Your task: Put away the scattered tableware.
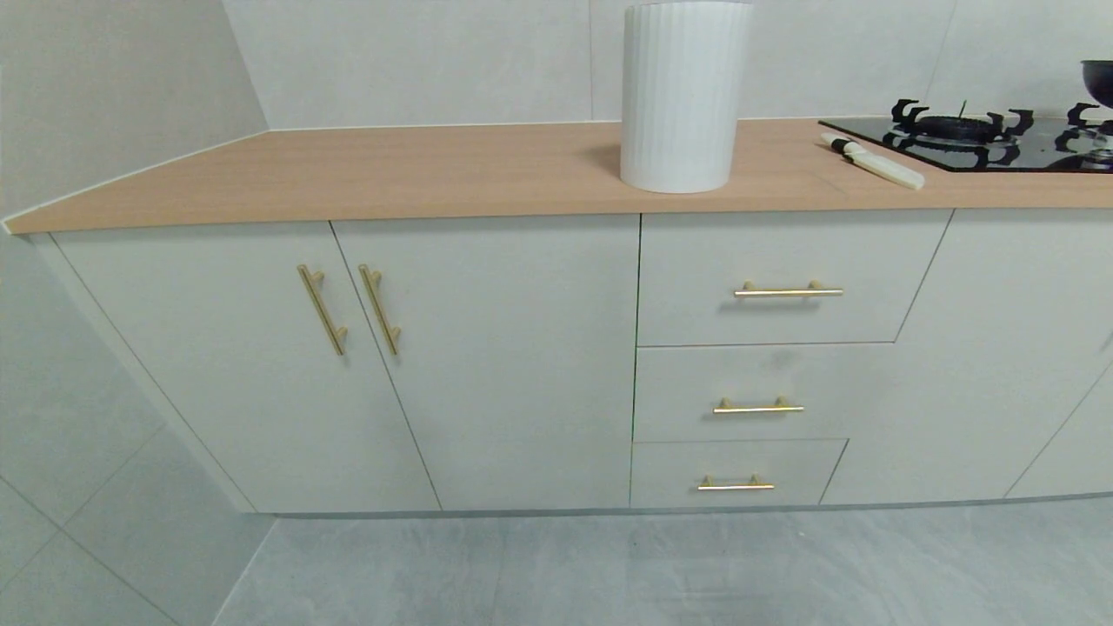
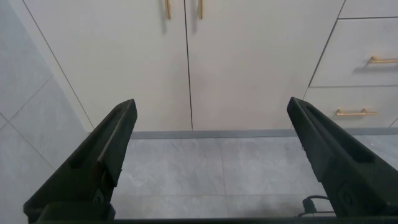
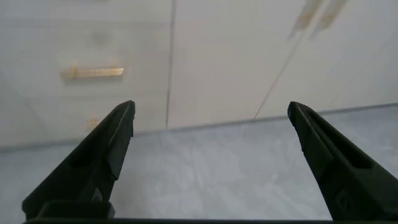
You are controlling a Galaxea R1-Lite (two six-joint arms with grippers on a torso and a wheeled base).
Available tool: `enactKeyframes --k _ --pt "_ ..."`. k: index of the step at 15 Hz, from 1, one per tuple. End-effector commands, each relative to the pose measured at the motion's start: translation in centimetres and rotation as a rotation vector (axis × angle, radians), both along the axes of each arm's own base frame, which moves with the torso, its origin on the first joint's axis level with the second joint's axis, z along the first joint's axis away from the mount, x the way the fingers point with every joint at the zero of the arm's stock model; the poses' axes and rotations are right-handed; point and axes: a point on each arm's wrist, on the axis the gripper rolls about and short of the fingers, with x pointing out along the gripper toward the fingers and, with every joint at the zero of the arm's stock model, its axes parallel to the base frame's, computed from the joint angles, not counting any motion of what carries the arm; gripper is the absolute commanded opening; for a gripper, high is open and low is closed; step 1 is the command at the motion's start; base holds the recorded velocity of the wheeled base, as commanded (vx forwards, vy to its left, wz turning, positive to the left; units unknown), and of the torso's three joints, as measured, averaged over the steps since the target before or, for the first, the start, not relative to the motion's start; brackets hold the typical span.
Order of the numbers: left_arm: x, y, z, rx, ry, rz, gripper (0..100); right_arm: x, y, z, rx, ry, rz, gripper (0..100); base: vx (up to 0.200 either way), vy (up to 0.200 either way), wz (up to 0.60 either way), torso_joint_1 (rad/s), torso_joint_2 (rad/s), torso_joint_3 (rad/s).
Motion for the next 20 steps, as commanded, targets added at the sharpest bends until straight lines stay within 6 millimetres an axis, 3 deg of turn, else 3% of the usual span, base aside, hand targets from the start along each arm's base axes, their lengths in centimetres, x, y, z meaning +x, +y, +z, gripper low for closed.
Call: enactKeyframes --k 1,3,8,9,10,14,20 --pt "0.0 0.0 0.0 0.000 0.000 0.000 100 -4.9 -0.3 0.0 -0.008 -0.211 -0.090 100 0.000 0.000 0.00 0.000 0.00 0.000" --pt "0.0 0.0 0.0 0.000 0.000 0.000 100 -5.9 0.1 -0.8 -0.028 -0.244 -0.087 100 0.000 0.000 0.00 0.000 0.00 0.000" --pt "0.0 0.0 0.0 0.000 0.000 0.000 100 -3.8 0.6 -4.2 0.083 -0.188 0.178 100 0.000 0.000 0.00 0.000 0.00 0.000" --pt "0.0 0.0 0.0 0.000 0.000 0.000 100 -2.8 0.8 -6.0 0.077 -0.184 0.241 100 0.000 0.000 0.00 0.000 0.00 0.000" --pt "0.0 0.0 0.0 0.000 0.000 0.000 100 -2.5 0.9 -6.5 0.072 -0.183 0.288 100 0.000 0.000 0.00 0.000 0.00 0.000" --pt "0.0 0.0 0.0 0.000 0.000 0.000 100 -2.4 1.0 -8.0 0.124 -0.038 0.332 100 0.000 0.000 0.00 0.000 0.00 0.000" --pt "0.0 0.0 0.0 0.000 0.000 0.000 100 -2.4 1.1 -8.1 0.091 -0.023 0.367 100 0.000 0.000 0.00 0.000 0.00 0.000"
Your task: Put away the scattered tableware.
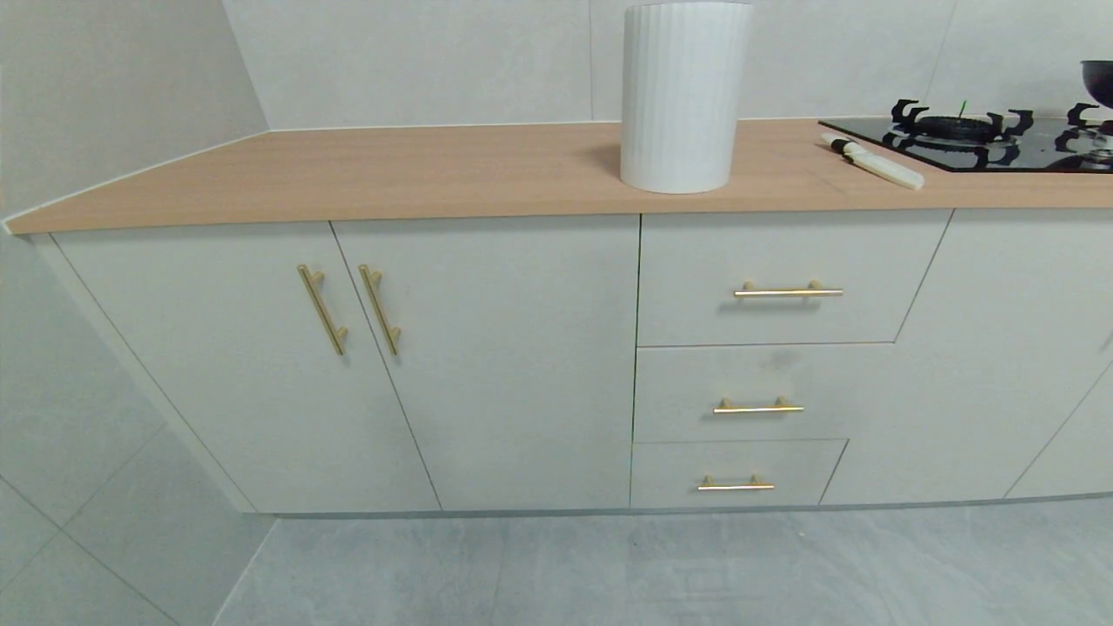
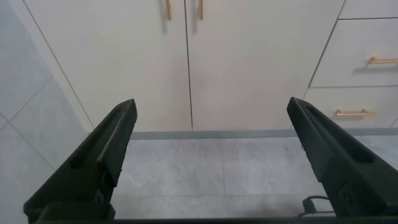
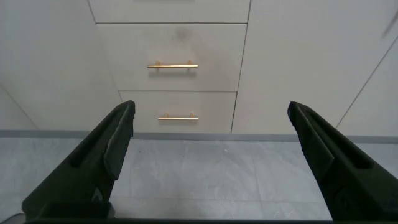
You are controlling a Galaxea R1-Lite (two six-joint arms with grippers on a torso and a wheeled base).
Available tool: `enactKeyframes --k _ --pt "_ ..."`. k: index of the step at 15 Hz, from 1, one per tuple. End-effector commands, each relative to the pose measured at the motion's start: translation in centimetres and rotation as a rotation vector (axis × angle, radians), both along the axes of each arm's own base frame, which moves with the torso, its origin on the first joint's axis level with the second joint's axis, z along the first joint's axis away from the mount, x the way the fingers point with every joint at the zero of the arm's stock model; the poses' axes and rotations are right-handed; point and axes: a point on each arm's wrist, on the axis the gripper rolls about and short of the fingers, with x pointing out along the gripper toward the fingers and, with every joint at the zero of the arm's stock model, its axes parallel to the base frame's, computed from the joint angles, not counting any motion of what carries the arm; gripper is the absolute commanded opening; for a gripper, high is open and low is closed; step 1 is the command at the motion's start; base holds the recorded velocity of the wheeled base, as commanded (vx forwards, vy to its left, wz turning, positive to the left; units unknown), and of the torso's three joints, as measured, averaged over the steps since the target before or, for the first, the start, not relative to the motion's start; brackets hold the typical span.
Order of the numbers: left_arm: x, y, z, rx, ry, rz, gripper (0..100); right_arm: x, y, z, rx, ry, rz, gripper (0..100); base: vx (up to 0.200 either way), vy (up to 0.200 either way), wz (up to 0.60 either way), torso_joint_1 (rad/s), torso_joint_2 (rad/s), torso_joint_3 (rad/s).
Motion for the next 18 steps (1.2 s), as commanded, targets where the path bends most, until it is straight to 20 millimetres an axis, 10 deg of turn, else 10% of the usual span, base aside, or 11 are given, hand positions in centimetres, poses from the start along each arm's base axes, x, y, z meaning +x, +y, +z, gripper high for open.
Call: enactKeyframes --k 1,8,18 --pt "0.00 0.00 -0.01 0.000 0.000 0.000 100 0.02 0.00 -0.04 0.000 0.007 -0.001 100 0.000 0.000 0.00 0.000 0.00 0.000" --pt "0.01 0.00 -0.01 0.000 0.002 0.000 100 0.02 0.00 -0.04 0.003 0.007 0.003 100 0.000 0.000 0.00 0.000 0.00 0.000" --pt "0.01 0.00 -0.01 -0.002 0.002 0.000 100 0.02 0.00 -0.04 0.004 0.007 0.003 100 0.200 0.000 0.00 0.002 0.00 0.003"
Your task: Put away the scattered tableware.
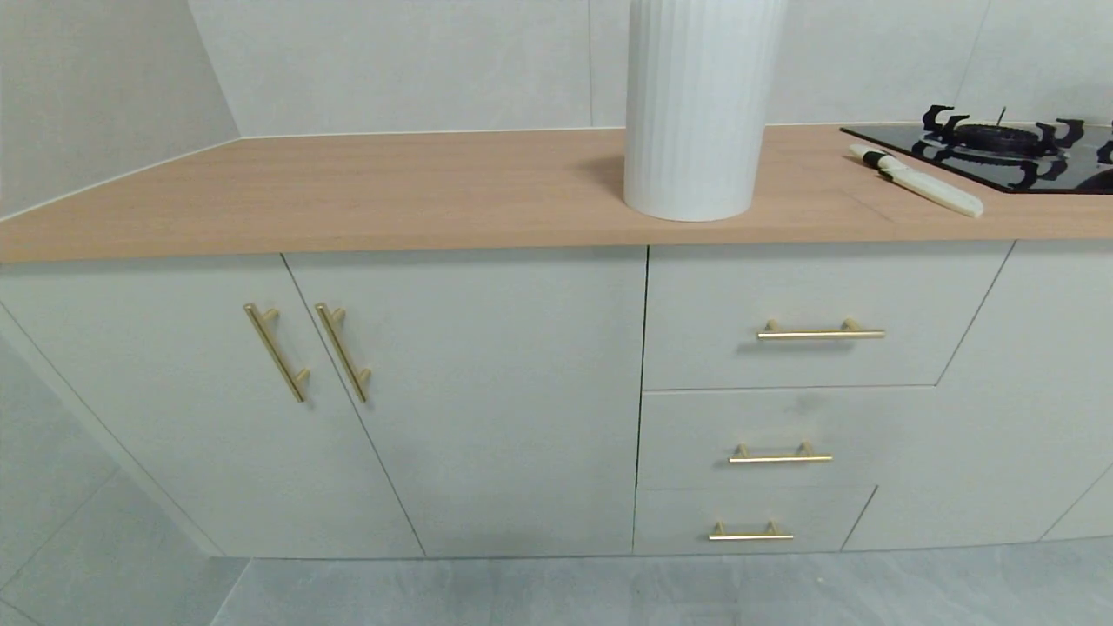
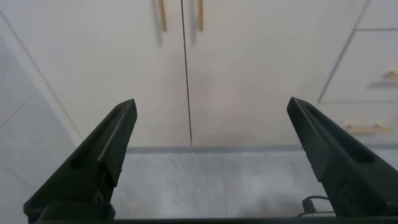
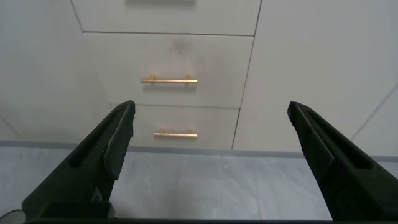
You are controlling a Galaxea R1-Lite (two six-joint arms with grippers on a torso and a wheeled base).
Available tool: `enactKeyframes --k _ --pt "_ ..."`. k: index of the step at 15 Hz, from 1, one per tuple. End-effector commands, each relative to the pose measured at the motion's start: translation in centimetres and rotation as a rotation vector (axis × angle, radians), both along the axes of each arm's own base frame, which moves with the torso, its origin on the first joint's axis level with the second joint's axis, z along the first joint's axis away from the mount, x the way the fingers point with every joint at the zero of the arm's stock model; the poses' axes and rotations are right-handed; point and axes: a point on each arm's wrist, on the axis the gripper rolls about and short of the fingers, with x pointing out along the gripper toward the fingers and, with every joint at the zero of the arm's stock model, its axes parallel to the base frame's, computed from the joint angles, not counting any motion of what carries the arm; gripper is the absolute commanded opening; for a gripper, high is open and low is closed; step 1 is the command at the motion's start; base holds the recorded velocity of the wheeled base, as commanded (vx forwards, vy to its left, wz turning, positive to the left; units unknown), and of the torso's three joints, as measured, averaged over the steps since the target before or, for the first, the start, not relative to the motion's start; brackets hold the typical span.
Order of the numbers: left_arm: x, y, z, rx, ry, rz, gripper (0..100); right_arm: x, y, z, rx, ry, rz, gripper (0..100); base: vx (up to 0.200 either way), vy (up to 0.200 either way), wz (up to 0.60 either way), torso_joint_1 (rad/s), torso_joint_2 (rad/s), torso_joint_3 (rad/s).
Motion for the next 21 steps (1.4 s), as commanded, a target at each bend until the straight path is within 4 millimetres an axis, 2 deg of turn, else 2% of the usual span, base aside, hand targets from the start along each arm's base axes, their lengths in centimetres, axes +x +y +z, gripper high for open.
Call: enactKeyframes --k 1,11,19,21 --pt "0.01 0.00 0.00 0.000 0.002 0.001 100 0.02 0.00 0.00 0.000 0.003 0.001 100 0.200 0.000 0.00 0.002 0.01 0.002" --pt "0.01 0.00 0.00 0.000 0.002 0.001 100 0.02 0.00 0.00 0.000 0.003 0.003 100 0.200 0.000 0.00 0.004 0.00 0.003" --pt "0.01 0.00 0.00 0.000 0.002 0.001 100 0.02 0.00 0.00 0.000 0.003 0.001 100 0.000 0.000 0.00 0.000 0.00 0.000" --pt "0.01 0.00 0.00 0.000 0.002 0.001 100 0.02 0.00 0.00 0.000 0.003 0.001 100 0.000 -0.200 0.00 0.002 0.00 0.012"
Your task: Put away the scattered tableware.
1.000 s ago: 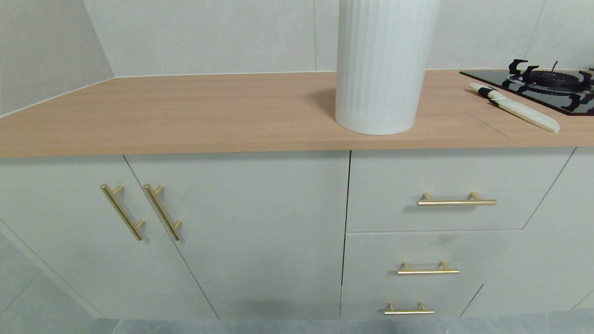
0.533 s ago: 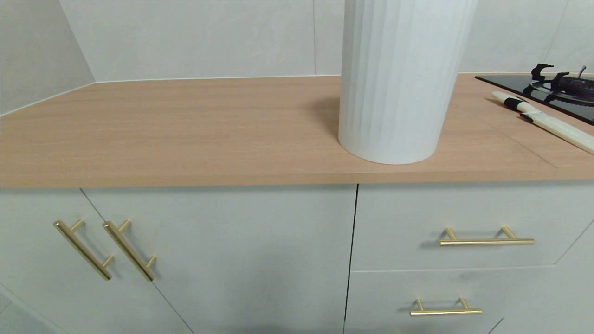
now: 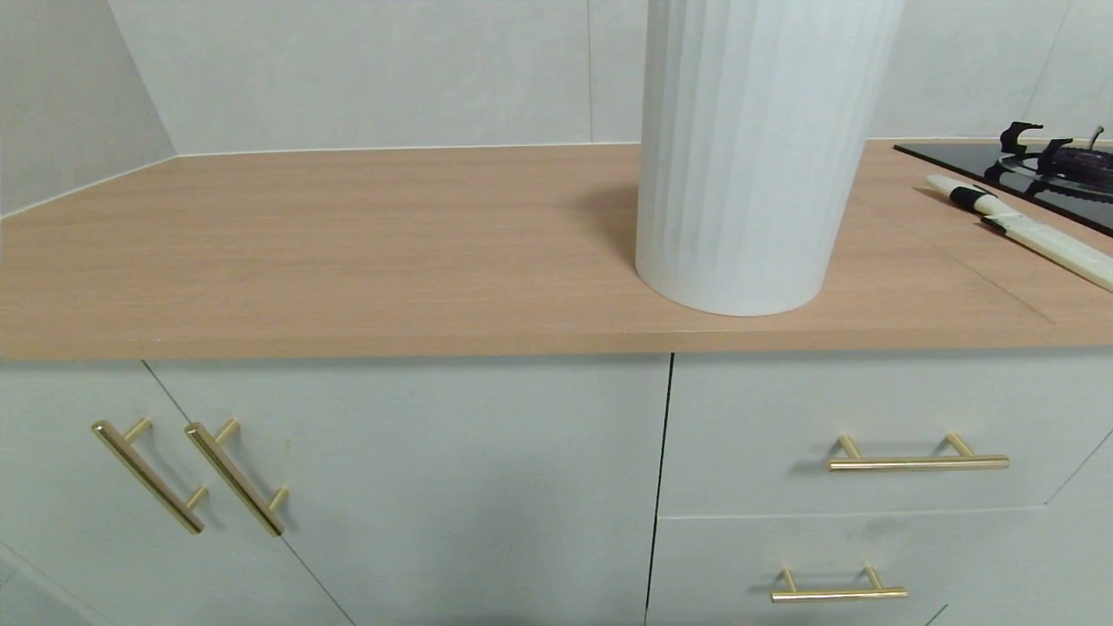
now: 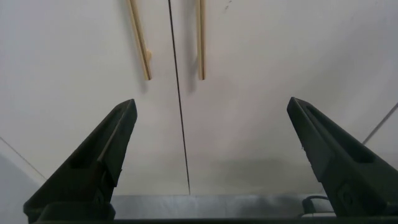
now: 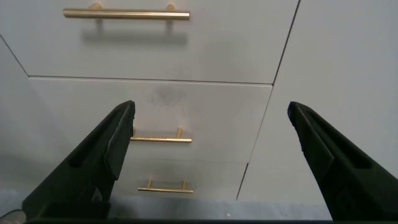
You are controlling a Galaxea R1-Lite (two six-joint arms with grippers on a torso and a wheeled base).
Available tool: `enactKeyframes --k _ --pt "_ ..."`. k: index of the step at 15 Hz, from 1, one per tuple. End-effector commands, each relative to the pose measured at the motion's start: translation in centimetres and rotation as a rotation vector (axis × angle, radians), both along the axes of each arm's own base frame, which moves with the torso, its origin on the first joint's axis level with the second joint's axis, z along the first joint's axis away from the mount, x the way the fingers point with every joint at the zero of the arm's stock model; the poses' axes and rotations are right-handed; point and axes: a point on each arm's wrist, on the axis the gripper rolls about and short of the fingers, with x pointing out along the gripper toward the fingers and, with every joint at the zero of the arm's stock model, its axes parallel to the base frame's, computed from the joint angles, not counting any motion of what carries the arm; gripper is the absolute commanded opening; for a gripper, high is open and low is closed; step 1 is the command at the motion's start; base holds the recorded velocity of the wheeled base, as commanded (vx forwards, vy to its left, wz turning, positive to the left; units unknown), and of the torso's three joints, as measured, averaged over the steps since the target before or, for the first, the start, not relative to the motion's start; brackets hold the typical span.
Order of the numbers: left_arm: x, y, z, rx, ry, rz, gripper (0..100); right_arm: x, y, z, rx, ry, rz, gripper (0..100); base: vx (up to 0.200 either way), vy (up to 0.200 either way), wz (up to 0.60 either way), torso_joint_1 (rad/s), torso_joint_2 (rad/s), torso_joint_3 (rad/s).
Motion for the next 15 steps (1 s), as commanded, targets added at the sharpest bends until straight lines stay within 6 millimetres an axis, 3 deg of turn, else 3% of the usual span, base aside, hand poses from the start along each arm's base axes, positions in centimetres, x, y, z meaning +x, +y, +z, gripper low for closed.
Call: enactKeyframes --k 1,7,15 --pt "0.01 0.00 -0.01 0.000 0.002 0.000 100 0.01 0.00 0.00 0.000 0.002 0.001 100 0.000 -0.200 0.00 -0.002 0.00 0.002" --pt "0.01 0.00 -0.01 0.000 0.002 0.001 100 0.01 0.00 0.00 0.000 0.002 0.001 100 0.000 -0.200 0.00 0.003 0.00 0.002" --pt "0.01 0.00 -0.01 0.000 0.002 0.000 100 0.01 0.00 0.00 -0.002 0.002 0.001 100 0.000 0.000 0.00 0.000 0.00 0.000"
